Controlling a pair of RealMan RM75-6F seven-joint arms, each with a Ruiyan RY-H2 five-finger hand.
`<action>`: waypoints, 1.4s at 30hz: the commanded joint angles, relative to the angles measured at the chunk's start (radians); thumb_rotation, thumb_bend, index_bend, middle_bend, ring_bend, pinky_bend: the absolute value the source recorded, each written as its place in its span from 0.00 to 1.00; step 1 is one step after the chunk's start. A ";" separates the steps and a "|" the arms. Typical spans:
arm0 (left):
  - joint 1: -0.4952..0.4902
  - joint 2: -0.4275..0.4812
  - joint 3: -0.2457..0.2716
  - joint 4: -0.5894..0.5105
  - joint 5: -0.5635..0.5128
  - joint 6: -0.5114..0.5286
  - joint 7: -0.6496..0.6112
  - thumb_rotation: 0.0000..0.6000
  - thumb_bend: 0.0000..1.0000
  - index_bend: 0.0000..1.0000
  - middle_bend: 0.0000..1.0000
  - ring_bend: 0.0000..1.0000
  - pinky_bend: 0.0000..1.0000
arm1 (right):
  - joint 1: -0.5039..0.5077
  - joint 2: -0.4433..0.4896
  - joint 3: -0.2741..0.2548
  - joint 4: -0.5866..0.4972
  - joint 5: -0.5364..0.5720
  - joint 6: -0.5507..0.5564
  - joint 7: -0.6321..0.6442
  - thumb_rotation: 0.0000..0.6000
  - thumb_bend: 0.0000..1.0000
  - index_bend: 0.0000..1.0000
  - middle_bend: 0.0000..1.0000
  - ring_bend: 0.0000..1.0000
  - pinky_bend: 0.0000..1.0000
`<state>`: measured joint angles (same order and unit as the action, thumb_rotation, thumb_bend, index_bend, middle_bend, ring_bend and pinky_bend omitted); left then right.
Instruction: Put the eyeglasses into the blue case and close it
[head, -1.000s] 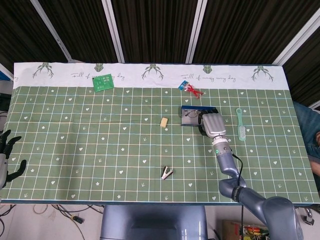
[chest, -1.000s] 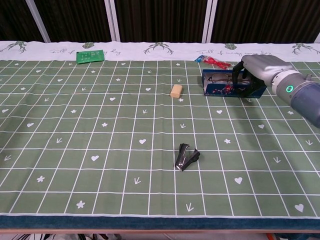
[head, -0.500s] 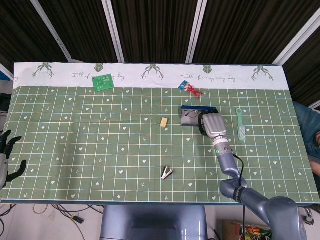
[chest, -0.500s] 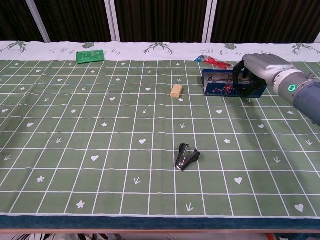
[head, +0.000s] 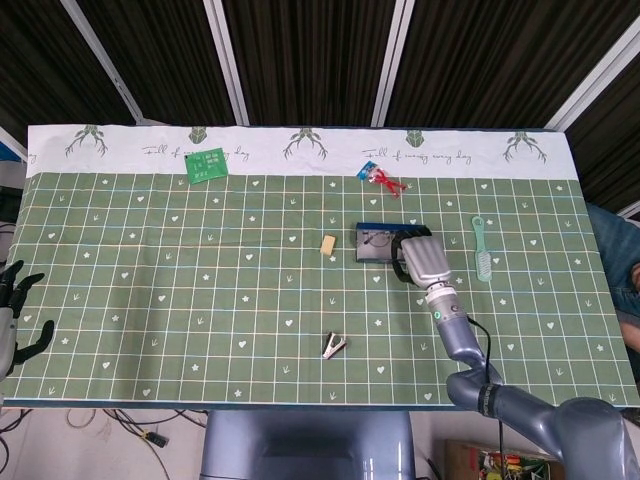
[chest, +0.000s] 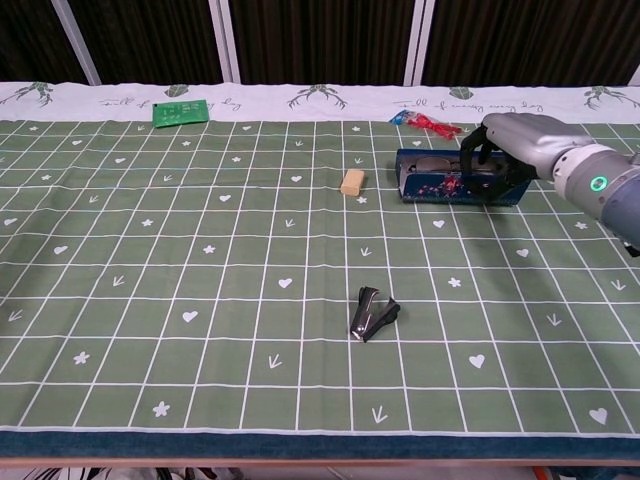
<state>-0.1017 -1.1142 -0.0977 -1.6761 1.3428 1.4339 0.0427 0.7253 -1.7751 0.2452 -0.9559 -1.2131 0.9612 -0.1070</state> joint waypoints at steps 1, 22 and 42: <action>0.000 0.000 0.001 0.000 0.001 0.000 0.000 1.00 0.38 0.16 0.00 0.00 0.00 | -0.050 0.077 -0.037 -0.135 -0.028 0.050 -0.039 1.00 0.52 0.71 0.35 0.33 0.22; 0.000 -0.002 0.001 0.001 0.004 0.003 0.003 1.00 0.38 0.16 0.00 0.00 0.00 | -0.022 0.211 -0.010 -0.385 0.135 -0.039 -0.283 1.00 0.52 0.71 0.34 0.33 0.22; 0.000 0.000 0.001 0.001 0.004 0.002 0.000 1.00 0.38 0.16 0.00 0.00 0.00 | 0.065 0.176 0.039 -0.320 0.286 -0.089 -0.368 1.00 0.52 0.71 0.34 0.33 0.22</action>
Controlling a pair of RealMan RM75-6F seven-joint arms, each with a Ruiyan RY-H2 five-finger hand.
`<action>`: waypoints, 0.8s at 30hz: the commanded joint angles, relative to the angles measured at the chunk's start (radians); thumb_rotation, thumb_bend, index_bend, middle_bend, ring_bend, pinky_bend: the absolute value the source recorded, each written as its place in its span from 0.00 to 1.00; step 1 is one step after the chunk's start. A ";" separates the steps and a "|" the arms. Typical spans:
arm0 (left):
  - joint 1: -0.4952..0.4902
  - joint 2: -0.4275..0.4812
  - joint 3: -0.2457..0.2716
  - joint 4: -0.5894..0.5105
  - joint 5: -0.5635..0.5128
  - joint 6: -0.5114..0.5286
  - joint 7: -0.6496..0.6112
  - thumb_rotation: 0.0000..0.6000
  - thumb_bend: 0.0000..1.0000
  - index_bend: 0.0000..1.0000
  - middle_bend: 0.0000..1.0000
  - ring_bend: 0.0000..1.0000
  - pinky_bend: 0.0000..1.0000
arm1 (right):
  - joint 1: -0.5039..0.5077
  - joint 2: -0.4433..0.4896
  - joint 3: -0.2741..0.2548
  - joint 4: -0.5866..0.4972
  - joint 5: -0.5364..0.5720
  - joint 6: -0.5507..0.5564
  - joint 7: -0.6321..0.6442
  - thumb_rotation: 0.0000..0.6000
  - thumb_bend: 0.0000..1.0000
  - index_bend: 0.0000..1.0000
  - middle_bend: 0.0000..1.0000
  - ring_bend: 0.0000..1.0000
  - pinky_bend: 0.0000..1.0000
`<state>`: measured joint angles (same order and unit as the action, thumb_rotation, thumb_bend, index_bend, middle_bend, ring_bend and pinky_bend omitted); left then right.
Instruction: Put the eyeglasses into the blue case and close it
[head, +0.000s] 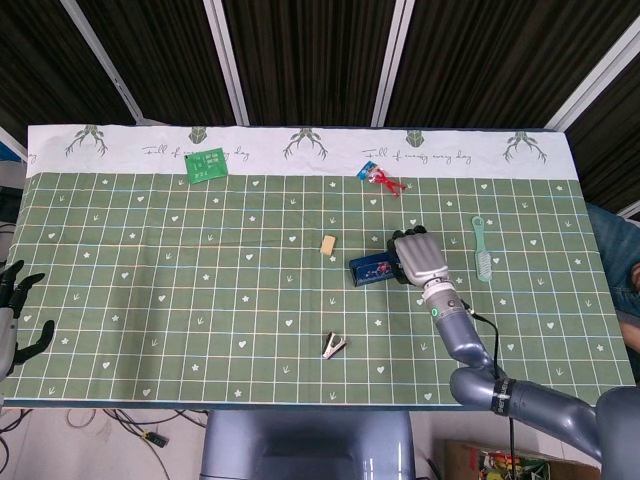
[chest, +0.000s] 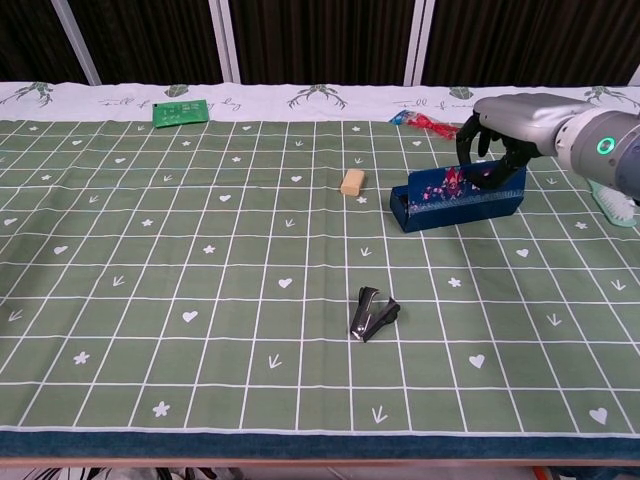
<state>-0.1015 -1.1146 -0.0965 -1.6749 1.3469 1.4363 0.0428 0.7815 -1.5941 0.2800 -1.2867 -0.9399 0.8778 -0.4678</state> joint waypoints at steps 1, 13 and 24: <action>0.000 0.000 0.000 0.000 -0.001 -0.001 0.000 1.00 0.38 0.16 0.00 0.00 0.00 | 0.013 -0.007 0.006 0.016 0.020 -0.007 -0.011 1.00 0.52 0.71 0.34 0.33 0.22; 0.000 0.001 0.001 -0.001 0.000 0.000 0.000 1.00 0.38 0.16 0.00 0.00 0.00 | 0.058 -0.039 0.020 0.077 0.087 -0.029 -0.036 1.00 0.52 0.71 0.34 0.33 0.22; 0.000 0.002 0.001 -0.002 -0.001 -0.002 -0.001 1.00 0.38 0.16 0.00 0.00 0.00 | 0.085 -0.059 0.010 0.123 0.132 -0.062 -0.048 1.00 0.45 0.23 0.27 0.30 0.22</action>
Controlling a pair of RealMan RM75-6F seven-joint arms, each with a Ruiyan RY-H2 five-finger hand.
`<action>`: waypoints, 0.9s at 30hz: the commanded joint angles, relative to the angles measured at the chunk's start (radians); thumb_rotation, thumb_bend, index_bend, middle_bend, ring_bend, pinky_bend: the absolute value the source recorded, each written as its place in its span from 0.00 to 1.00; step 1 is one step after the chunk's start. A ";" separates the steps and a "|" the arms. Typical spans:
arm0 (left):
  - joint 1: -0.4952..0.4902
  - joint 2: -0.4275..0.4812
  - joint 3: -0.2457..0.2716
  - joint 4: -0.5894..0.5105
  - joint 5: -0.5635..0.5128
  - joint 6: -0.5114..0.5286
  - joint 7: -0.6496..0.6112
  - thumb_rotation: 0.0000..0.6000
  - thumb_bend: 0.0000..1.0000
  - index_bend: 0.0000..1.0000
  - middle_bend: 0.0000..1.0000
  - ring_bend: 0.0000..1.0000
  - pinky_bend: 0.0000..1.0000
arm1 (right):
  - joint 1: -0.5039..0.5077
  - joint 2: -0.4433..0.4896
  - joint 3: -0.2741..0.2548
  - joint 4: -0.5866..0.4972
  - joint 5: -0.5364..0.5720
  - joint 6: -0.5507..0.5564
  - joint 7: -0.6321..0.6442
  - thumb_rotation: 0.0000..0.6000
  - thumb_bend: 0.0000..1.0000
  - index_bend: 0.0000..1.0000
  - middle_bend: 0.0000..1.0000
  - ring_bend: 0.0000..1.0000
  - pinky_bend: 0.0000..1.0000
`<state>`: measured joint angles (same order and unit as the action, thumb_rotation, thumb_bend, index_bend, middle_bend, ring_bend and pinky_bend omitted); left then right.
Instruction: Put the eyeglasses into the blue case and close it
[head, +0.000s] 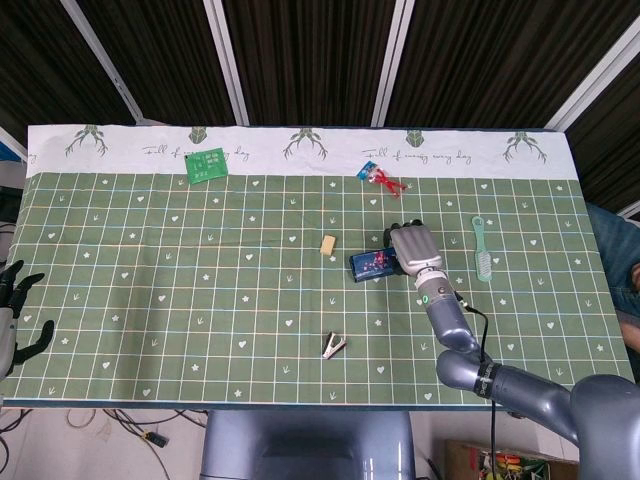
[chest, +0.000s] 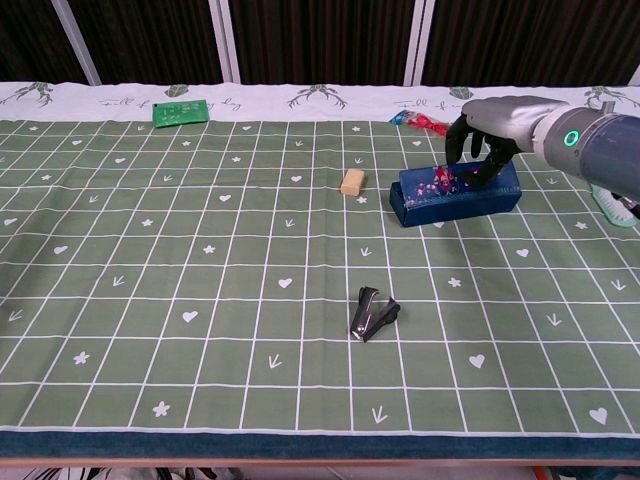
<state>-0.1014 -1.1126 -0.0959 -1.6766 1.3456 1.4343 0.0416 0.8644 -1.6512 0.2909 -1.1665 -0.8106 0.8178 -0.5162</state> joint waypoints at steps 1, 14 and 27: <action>0.000 0.000 0.000 0.000 0.000 0.000 0.000 1.00 0.38 0.16 0.00 0.00 0.00 | 0.003 -0.002 -0.001 0.003 0.003 -0.002 0.001 1.00 0.44 0.21 0.26 0.30 0.22; 0.000 -0.001 0.001 0.002 0.002 0.001 0.001 1.00 0.38 0.16 0.00 0.00 0.00 | -0.004 0.005 0.004 -0.036 -0.029 0.048 0.050 1.00 0.37 0.13 0.22 0.26 0.22; 0.000 -0.003 0.002 0.002 0.004 0.001 0.007 1.00 0.38 0.16 0.00 0.00 0.00 | -0.029 0.130 -0.053 -0.152 -0.031 -0.015 0.041 1.00 0.26 0.16 0.18 0.16 0.22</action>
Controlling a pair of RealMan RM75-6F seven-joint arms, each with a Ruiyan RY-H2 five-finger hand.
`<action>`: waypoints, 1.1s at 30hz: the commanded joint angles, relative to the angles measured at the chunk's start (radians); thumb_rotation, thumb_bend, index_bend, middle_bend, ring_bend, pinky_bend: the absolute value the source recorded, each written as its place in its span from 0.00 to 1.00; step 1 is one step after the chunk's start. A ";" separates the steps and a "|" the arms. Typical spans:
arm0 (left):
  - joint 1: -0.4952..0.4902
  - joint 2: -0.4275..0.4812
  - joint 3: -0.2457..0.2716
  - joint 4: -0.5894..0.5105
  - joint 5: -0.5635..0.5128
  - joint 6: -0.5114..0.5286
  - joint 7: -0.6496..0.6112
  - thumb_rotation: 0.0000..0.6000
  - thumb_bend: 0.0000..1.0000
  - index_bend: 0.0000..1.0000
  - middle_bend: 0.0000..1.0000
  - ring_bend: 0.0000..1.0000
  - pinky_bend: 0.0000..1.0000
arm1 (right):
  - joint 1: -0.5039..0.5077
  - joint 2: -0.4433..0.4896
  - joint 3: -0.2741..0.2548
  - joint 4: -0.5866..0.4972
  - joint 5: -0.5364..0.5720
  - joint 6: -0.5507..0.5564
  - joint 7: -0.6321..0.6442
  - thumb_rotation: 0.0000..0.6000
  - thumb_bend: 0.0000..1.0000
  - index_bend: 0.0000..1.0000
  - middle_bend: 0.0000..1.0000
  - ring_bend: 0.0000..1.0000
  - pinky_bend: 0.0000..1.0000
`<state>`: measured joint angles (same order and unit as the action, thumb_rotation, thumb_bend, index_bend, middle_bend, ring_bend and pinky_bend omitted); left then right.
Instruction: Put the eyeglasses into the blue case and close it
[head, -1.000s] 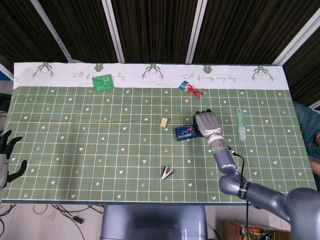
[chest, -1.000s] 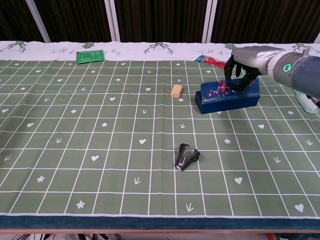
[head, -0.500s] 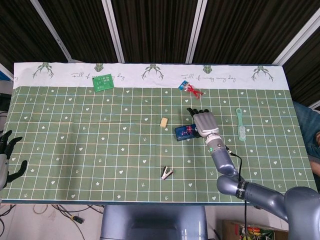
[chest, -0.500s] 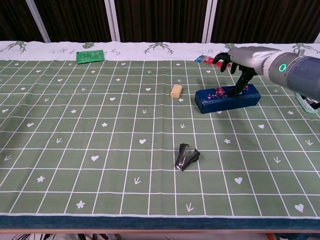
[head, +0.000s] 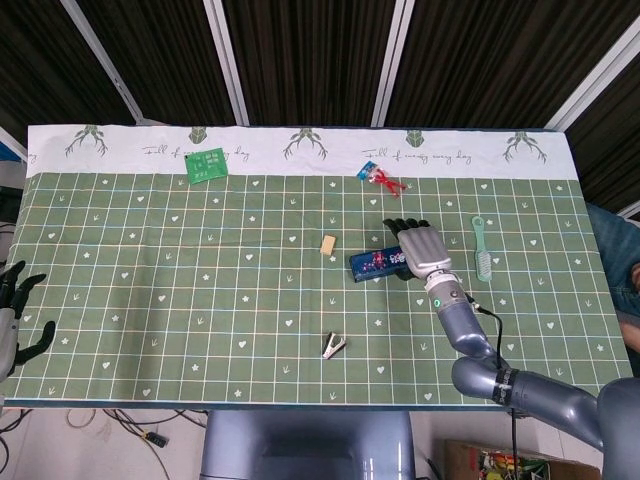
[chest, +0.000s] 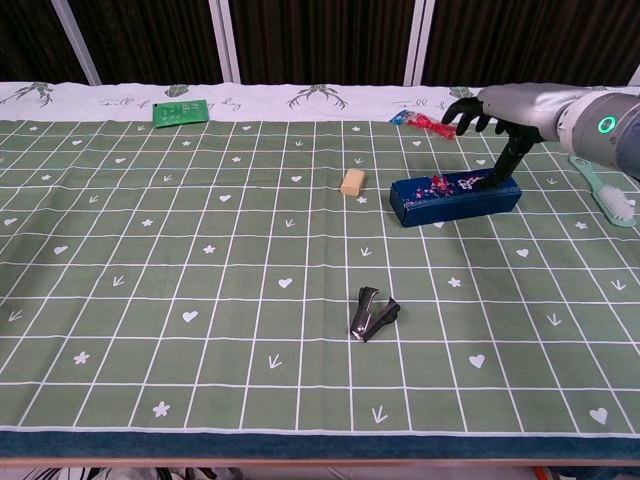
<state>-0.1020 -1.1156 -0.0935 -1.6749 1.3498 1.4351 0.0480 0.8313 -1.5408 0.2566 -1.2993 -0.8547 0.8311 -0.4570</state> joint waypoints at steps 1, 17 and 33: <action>0.000 0.000 0.000 0.000 0.000 0.001 0.001 1.00 0.38 0.16 0.00 0.00 0.00 | 0.007 0.024 -0.024 -0.021 0.017 -0.039 -0.022 1.00 0.25 0.16 0.18 0.14 0.22; -0.001 0.001 -0.001 0.001 -0.002 -0.002 -0.001 1.00 0.38 0.16 0.00 0.00 0.00 | 0.038 -0.010 -0.050 0.029 0.019 -0.047 -0.029 1.00 0.25 0.26 0.19 0.13 0.22; -0.002 0.003 -0.001 -0.002 -0.005 -0.006 0.002 1.00 0.38 0.16 0.00 0.00 0.00 | 0.078 -0.037 -0.054 0.076 0.089 -0.073 -0.061 1.00 0.33 0.32 0.27 0.14 0.22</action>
<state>-0.1039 -1.1126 -0.0942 -1.6766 1.3444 1.4292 0.0500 0.9083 -1.5765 0.2036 -1.2246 -0.7676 0.7583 -0.5170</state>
